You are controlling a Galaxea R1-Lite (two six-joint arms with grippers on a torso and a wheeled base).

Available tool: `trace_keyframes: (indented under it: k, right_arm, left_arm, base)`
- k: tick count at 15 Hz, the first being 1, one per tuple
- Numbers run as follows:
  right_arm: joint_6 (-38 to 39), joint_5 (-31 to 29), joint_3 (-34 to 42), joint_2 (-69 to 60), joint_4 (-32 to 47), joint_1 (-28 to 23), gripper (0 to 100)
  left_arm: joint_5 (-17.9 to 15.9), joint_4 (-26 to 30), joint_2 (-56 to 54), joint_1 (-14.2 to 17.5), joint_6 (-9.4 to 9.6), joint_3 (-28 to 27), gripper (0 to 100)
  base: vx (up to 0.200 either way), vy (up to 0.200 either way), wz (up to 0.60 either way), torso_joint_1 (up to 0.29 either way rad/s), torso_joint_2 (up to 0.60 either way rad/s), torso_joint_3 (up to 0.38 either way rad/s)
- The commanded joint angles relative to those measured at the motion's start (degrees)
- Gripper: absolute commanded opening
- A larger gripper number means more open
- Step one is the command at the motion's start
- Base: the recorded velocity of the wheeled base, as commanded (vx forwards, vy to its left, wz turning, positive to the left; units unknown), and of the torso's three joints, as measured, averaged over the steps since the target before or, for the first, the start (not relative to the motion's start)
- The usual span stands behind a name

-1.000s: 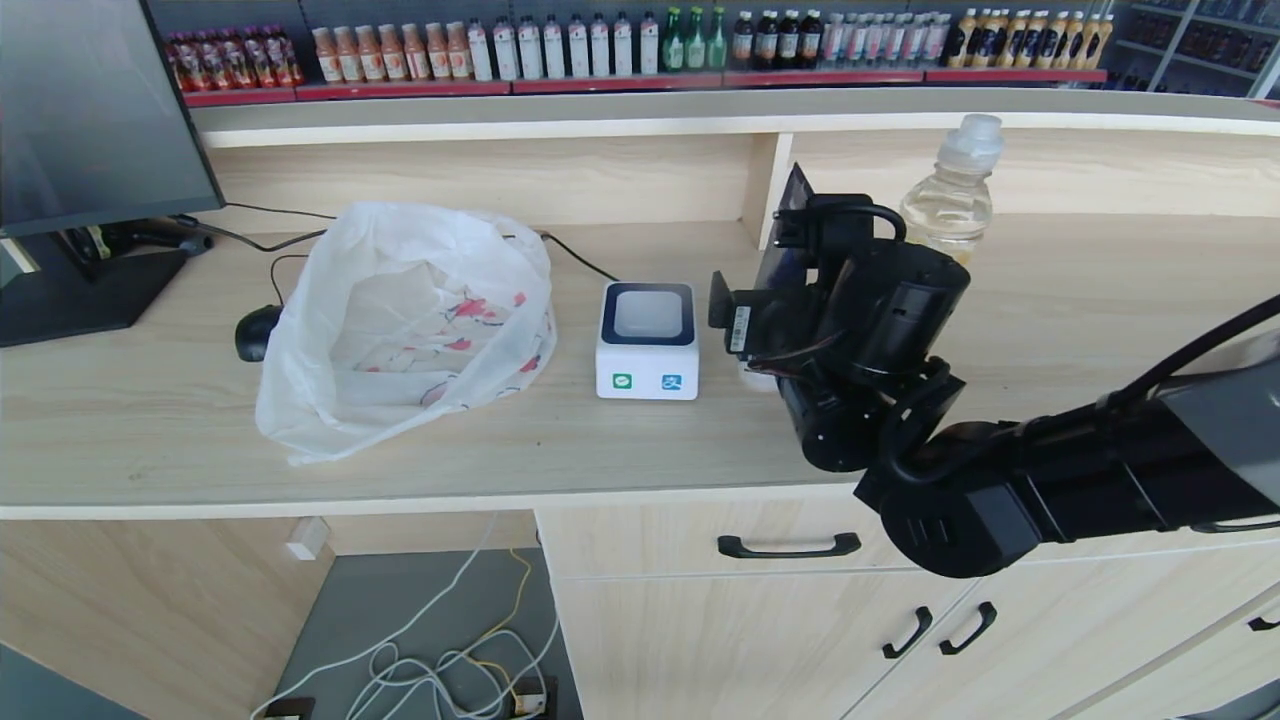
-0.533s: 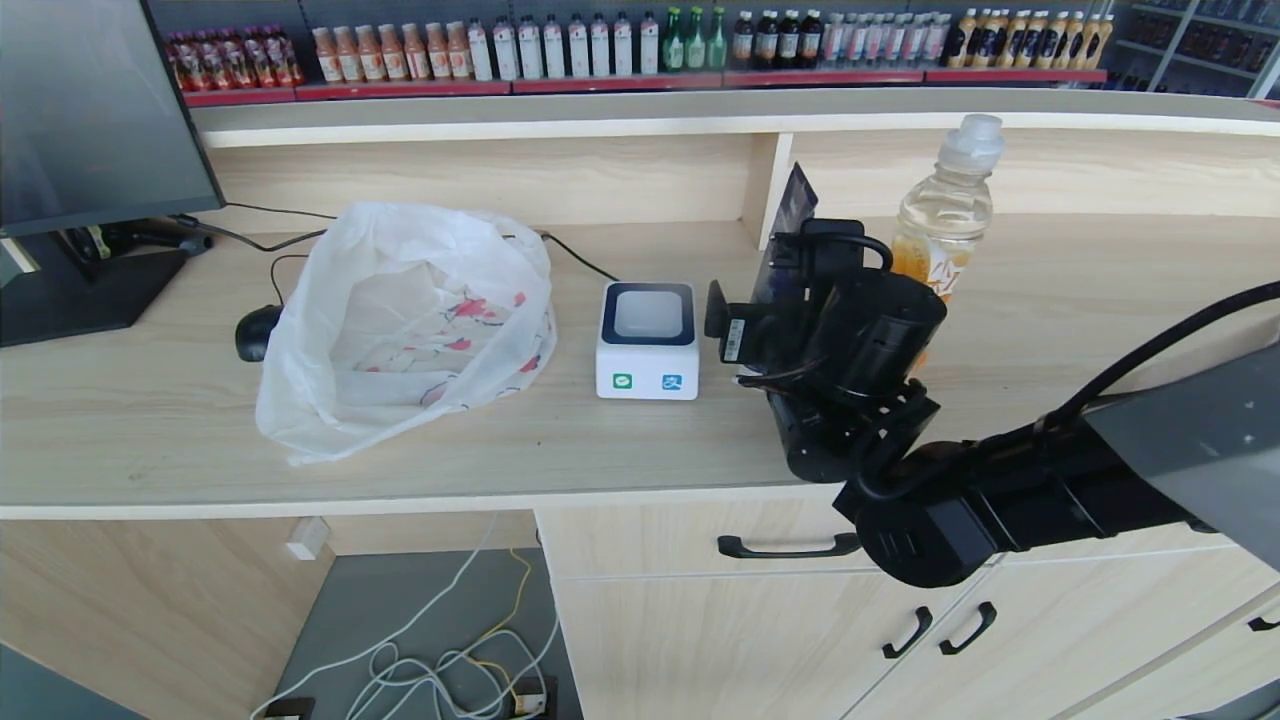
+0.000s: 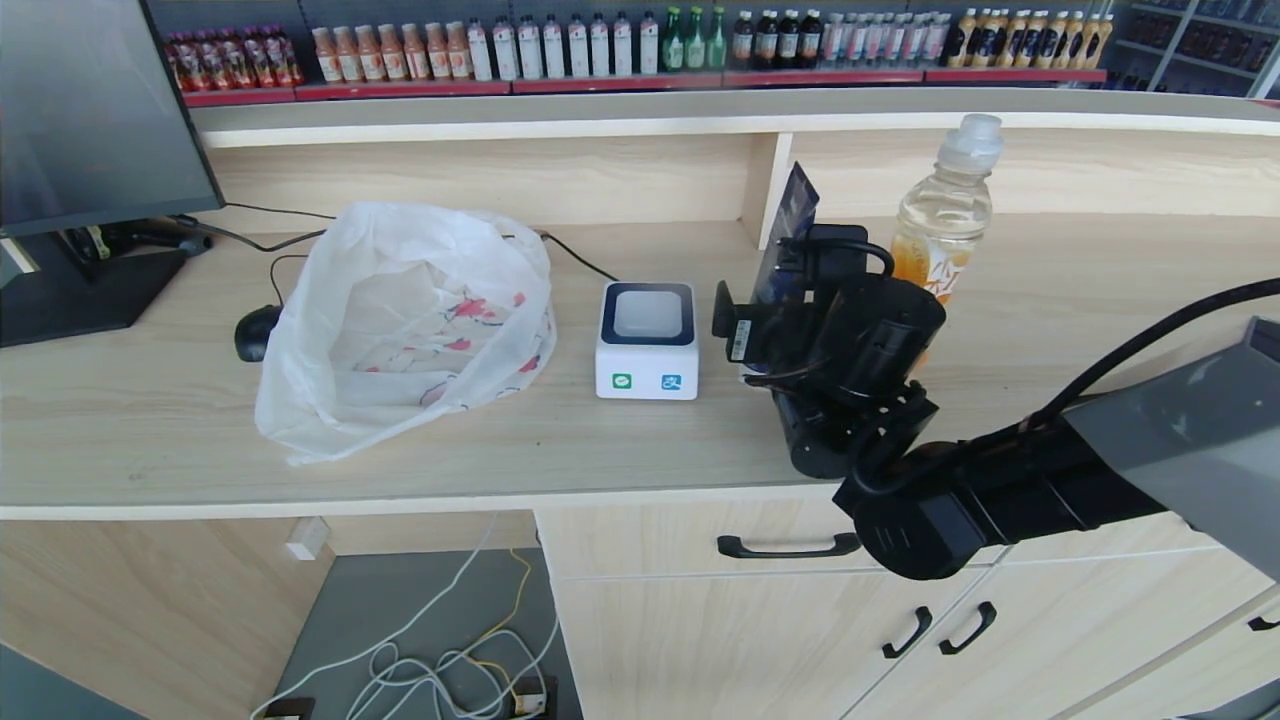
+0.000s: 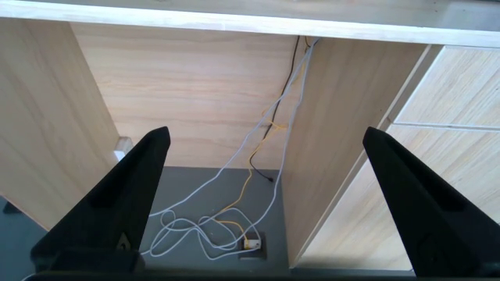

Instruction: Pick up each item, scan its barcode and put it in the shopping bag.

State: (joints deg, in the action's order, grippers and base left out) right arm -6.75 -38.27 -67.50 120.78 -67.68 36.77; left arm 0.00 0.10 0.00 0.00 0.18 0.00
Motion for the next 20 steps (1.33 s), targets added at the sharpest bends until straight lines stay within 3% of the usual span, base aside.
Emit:
trace_keyframes:
  k: [1, 6, 7, 20]
  right_arm:
    - [0.07, -0.05, -0.18, -0.02, -0.08, 0.06, 100]
    - [-0.01, -0.05, -0.18, 0.15, -0.17, 0.06, 100]
    - [-0.01, -0.05, -0.18, 0.15, -0.35, -0.03, 0]
    - [-1.95, -0.05, -0.18, -0.46, -4.3, 0.24, 0]
  left_arm:
    - [0.0, -0.01, 0.0, 0.0, -0.01, 0.0, 100]
    - [0.0, -0.1, 0.0, 0.0, -0.01, 0.0, 100]
    - [0.0, -0.01, 0.0, 0.0, -0.01, 0.0, 100]
    - [0.0, -0.01, 0.0, 0.0, -0.01, 0.0, 100]
  base:
    - [0.0, 0.0, 0.0, 0.0, 0.0, 0.0]
    - [0.0, 0.0, 0.0, 0.0, 0.0, 0.0]
    - [0.0, 0.0, 0.0, 0.0, 0.0, 0.0]
    - [0.0, 0.0, 0.0, 0.0, 0.0, 0.0]
